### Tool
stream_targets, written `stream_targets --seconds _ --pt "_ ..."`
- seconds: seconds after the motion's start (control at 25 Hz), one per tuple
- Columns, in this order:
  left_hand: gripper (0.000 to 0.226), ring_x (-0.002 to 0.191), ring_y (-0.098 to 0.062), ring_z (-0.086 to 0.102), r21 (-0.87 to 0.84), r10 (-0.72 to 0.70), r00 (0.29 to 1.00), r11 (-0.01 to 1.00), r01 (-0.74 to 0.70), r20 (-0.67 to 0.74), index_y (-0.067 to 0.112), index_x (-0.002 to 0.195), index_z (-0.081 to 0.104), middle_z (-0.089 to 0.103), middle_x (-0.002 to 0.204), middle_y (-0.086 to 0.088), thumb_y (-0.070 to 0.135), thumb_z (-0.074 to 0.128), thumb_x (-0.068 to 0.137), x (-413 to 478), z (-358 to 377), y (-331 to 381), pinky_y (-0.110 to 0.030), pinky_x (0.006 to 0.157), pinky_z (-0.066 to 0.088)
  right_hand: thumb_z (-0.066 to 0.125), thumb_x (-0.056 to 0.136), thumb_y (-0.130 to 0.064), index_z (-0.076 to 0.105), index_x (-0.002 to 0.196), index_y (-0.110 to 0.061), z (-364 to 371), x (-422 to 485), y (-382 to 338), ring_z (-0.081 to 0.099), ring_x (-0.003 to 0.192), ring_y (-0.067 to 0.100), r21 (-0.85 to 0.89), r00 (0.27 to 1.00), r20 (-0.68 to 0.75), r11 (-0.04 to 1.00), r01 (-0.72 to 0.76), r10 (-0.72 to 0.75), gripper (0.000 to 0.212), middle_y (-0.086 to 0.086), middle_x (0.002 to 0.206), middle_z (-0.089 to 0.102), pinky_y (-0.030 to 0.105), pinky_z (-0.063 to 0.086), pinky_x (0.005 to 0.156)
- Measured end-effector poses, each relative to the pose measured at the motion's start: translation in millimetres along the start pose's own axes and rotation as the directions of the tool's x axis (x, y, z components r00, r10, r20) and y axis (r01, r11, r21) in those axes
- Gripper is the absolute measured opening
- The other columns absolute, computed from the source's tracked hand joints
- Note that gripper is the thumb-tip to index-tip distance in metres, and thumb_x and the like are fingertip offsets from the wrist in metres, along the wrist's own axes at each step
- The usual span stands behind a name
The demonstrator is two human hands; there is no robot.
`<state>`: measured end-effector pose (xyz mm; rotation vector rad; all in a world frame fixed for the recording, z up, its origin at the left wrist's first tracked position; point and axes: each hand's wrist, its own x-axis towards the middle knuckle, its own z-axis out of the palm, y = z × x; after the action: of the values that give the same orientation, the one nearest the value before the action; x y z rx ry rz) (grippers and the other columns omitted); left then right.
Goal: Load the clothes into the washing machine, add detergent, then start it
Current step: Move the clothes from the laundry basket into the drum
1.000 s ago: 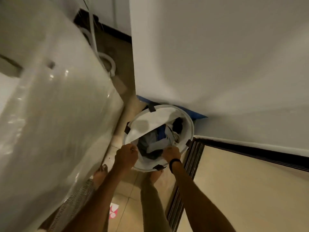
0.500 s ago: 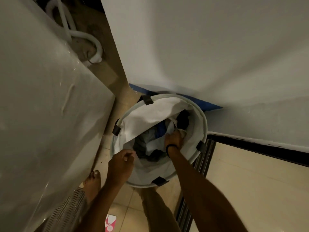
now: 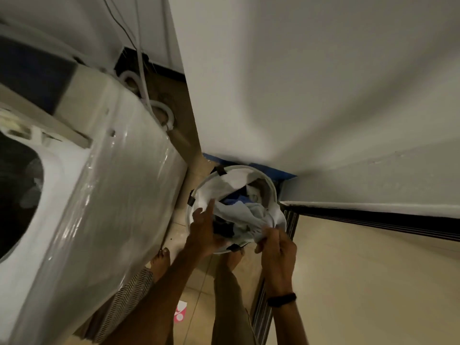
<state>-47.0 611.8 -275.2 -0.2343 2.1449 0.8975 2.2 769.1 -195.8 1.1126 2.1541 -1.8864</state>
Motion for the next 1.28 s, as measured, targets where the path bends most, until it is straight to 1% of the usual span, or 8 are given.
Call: stream_targets --seconds 0.08,0.2,0.44,0.56,0.72,0.88,1.08,1.28 --pt "0.097 0.142 -0.036 0.028 0.013 0.095 0.994 0.995 -0.095 -0.054 0.030 0.150 0.029 0.021 0.156 -0.014 0.048 0.080 0.070 -27 -9 22 -0.047 0.113 0.036 0.053 0.092 -0.030 0.056 0.076 0.006 -12 -34 -44 0.050 0.056 0.019 0.110 0.996 0.057 0.992 0.060 -0.066 0.040 0.009 0.064 0.056 0.027 0.043 0.050" --pt "0.051 0.132 -0.032 0.046 -0.252 0.121 0.987 0.957 -0.145 -0.106 0.009 0.134 0.052 0.047 0.143 -0.015 0.016 0.070 0.087 -78 -35 48 -0.040 0.111 0.039 0.059 0.094 -0.031 0.061 0.082 0.001 -24 -75 -104 0.060 0.066 0.020 0.129 0.979 0.047 0.973 0.190 -0.198 0.034 0.009 0.075 0.066 0.029 0.052 0.059" --pt "0.024 0.118 -0.035 0.060 -0.836 0.095 0.994 0.540 -0.092 -0.048 0.014 0.117 0.061 0.066 0.117 -0.008 0.012 0.062 0.092 -206 -135 70 -0.038 0.095 0.049 0.055 0.083 -0.069 0.058 0.093 -0.023 -29 -120 -185 0.057 0.074 0.007 -0.041 0.923 -0.056 0.925 0.379 -0.381 0.047 -0.005 0.081 0.059 0.035 0.051 0.064" --pt "0.047 0.117 -0.030 0.062 -0.976 0.218 0.972 0.179 -0.127 -0.087 0.009 0.130 0.059 0.067 0.125 -0.012 0.020 0.060 0.084 -266 -193 71 -0.039 0.097 0.052 0.068 0.071 -0.070 0.038 0.137 -0.026 -6 -138 -190 0.052 0.122 0.017 -0.201 0.880 0.270 0.871 0.449 -0.391 0.085 0.001 0.133 0.048 0.042 0.050 0.098" --pt "0.050 0.121 -0.031 0.058 -0.980 0.325 0.925 -0.091 -0.179 -0.199 0.006 0.136 0.055 0.061 0.133 -0.014 0.025 0.055 0.090 -336 -265 79 -0.043 0.110 0.043 0.073 0.080 -0.044 0.042 0.137 -0.014 53 -195 -200 0.058 0.119 0.006 -0.177 0.725 0.629 0.857 0.484 -0.280 0.072 0.000 0.126 0.058 0.033 0.050 0.102" --pt "0.043 0.115 -0.033 0.062 -0.920 0.242 0.888 -0.065 -0.387 -0.391 0.006 0.126 0.064 0.066 0.125 -0.016 0.025 0.059 0.087 -382 -331 50 -0.045 0.108 0.044 0.074 0.075 -0.056 0.059 0.117 -0.011 122 -251 -248 0.070 0.092 0.008 0.136 0.590 0.711 0.898 0.418 -0.383 0.064 -0.002 0.102 0.073 0.028 0.055 0.073" --pt "0.045 0.116 -0.024 0.065 -0.761 0.080 0.788 0.214 -0.612 -0.611 0.015 0.130 0.063 0.069 0.125 -0.005 0.035 0.063 0.089 -415 -407 -18 -0.042 0.104 0.048 0.063 0.088 -0.007 0.060 0.125 -0.005 233 -281 -277 0.066 0.095 0.021 0.223 0.572 0.647 0.843 0.490 -0.504 0.037 0.012 0.110 0.069 0.042 0.057 0.080" --pt "0.035 0.089 -0.020 0.072 -0.732 -0.063 0.786 0.415 -0.540 -0.615 0.021 0.120 0.065 0.074 0.107 -0.002 0.022 0.059 0.086 -404 -455 -89 -0.028 0.063 0.055 0.055 0.084 0.016 0.054 0.128 -0.006 320 -303 -276 0.066 0.085 0.011 0.252 0.546 0.724 0.899 0.358 -0.421 0.049 0.009 0.110 0.065 0.031 0.055 0.070"
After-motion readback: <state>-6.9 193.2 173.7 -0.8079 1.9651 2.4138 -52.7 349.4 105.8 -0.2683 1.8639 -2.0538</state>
